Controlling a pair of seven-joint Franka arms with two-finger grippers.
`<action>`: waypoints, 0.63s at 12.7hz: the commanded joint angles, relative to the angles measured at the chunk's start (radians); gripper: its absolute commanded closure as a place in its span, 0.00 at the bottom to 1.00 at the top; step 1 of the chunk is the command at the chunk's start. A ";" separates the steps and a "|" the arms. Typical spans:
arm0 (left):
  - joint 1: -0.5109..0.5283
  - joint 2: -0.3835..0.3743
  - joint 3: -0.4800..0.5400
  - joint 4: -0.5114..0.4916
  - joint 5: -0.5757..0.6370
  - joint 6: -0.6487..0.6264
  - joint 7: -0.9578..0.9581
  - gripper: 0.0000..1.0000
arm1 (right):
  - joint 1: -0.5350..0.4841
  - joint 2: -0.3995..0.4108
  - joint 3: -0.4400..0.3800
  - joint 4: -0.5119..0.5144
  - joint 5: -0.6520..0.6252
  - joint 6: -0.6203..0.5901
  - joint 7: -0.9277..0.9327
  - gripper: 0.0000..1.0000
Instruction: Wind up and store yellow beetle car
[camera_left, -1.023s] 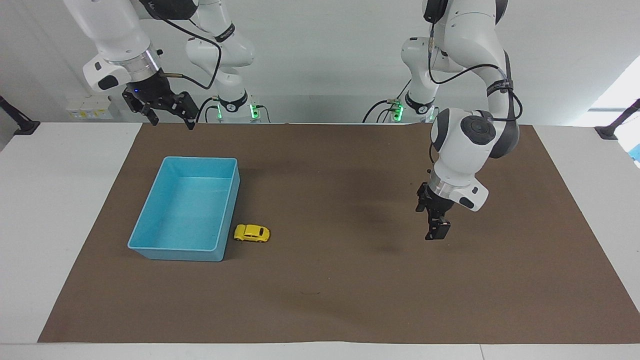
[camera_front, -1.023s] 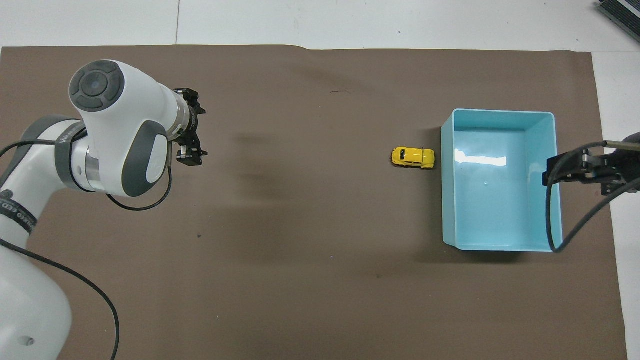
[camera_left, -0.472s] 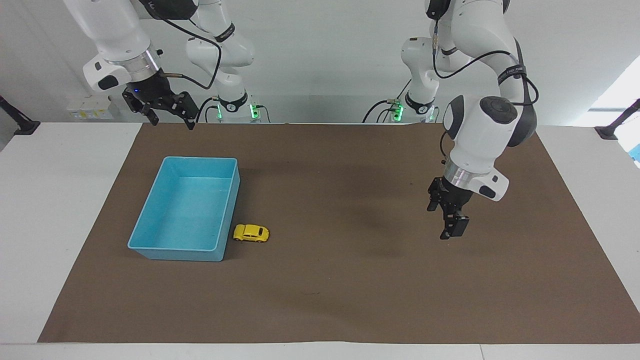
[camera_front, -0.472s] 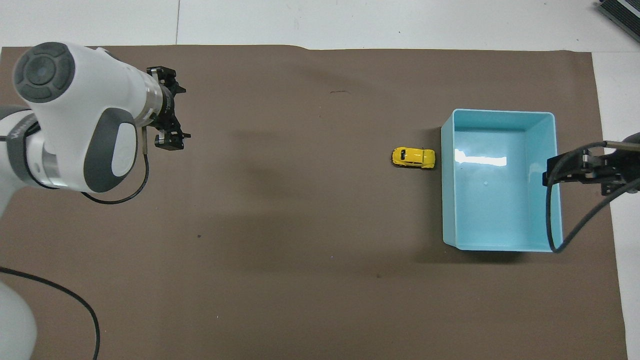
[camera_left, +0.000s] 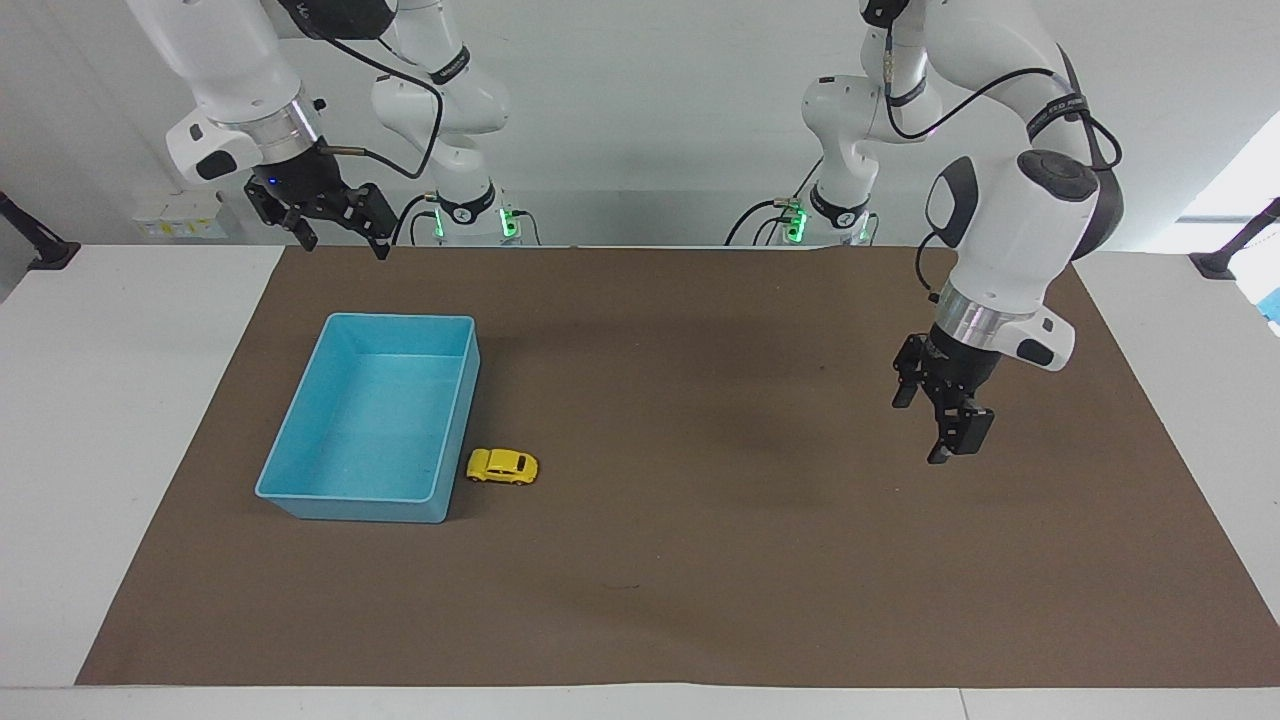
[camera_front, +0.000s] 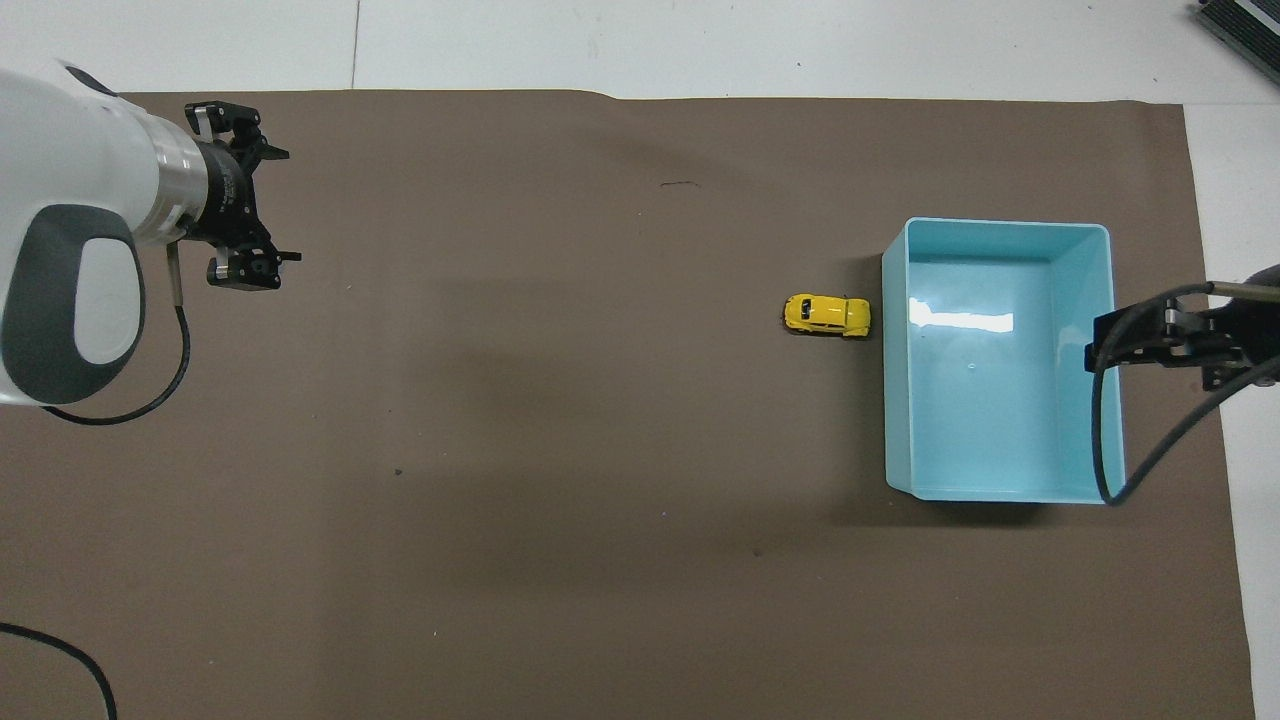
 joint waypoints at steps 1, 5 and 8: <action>0.036 -0.029 -0.010 0.018 0.006 -0.071 0.133 0.00 | -0.010 -0.011 0.000 -0.006 0.026 -0.002 -0.022 0.00; 0.038 -0.038 -0.010 0.063 0.006 -0.152 0.424 0.00 | -0.001 -0.013 0.002 -0.009 0.014 -0.008 -0.017 0.00; 0.038 -0.055 -0.007 0.077 0.006 -0.223 0.734 0.00 | 0.003 -0.013 0.010 -0.009 0.026 0.002 -0.016 0.00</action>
